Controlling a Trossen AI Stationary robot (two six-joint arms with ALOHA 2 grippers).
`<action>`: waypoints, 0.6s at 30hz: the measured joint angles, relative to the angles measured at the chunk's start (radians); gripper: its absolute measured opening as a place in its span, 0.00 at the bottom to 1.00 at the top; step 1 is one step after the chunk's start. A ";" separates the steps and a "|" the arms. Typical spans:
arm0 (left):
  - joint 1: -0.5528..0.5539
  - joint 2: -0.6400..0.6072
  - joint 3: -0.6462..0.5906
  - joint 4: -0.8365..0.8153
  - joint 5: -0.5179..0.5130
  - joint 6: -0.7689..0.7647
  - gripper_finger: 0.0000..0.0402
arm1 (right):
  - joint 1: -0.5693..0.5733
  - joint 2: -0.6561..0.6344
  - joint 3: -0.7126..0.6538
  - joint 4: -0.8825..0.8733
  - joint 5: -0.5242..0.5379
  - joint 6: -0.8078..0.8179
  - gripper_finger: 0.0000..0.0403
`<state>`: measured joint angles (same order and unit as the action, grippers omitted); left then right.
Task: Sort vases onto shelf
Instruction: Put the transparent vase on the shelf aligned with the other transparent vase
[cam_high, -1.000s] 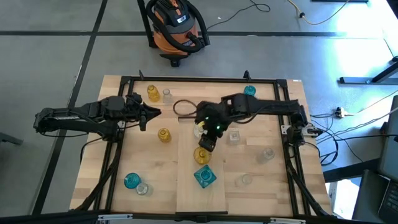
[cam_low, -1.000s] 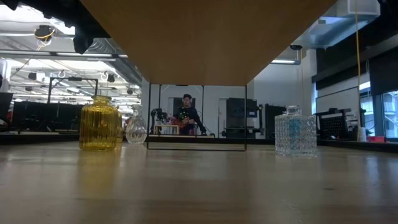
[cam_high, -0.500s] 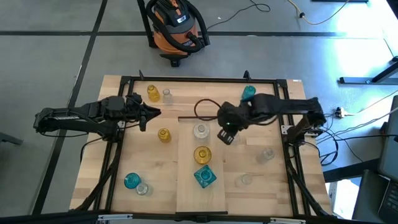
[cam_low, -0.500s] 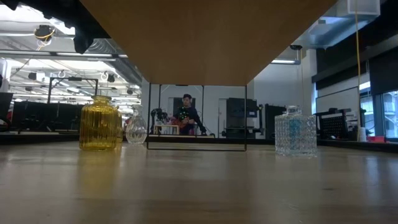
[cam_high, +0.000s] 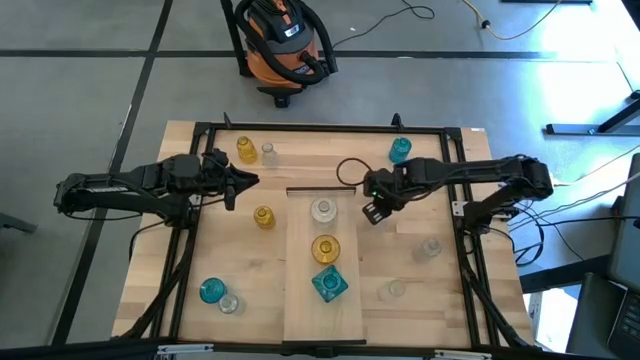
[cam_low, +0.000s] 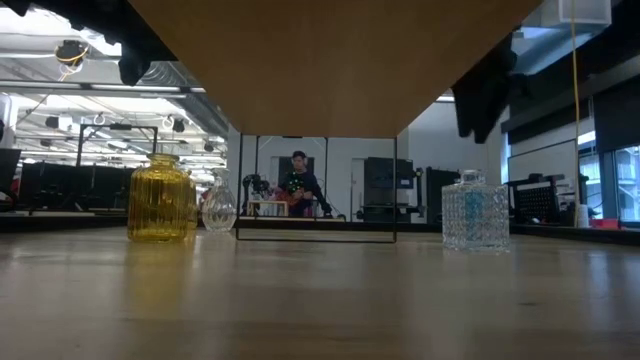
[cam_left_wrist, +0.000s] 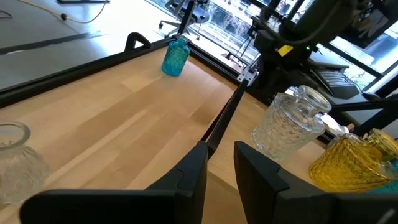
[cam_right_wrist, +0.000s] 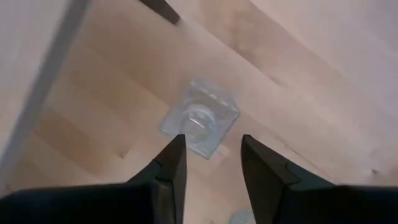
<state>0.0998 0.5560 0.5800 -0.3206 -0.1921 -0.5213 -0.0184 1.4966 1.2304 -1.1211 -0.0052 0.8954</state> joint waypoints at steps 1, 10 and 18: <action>0.000 0.000 0.000 0.001 0.000 0.000 0.18 | -0.004 -0.002 -0.009 0.008 -0.010 -0.002 0.29; 0.000 0.000 0.000 0.000 -0.010 -0.017 0.18 | -0.002 0.007 -0.067 0.081 -0.016 -0.008 0.29; 0.000 0.000 0.000 0.000 -0.035 -0.020 0.18 | -0.002 0.006 -0.176 0.159 -0.022 0.041 0.29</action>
<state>0.1001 0.5564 0.5800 -0.3206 -0.2268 -0.5411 -0.0204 1.5028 1.0547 -0.9624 -0.0269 0.9367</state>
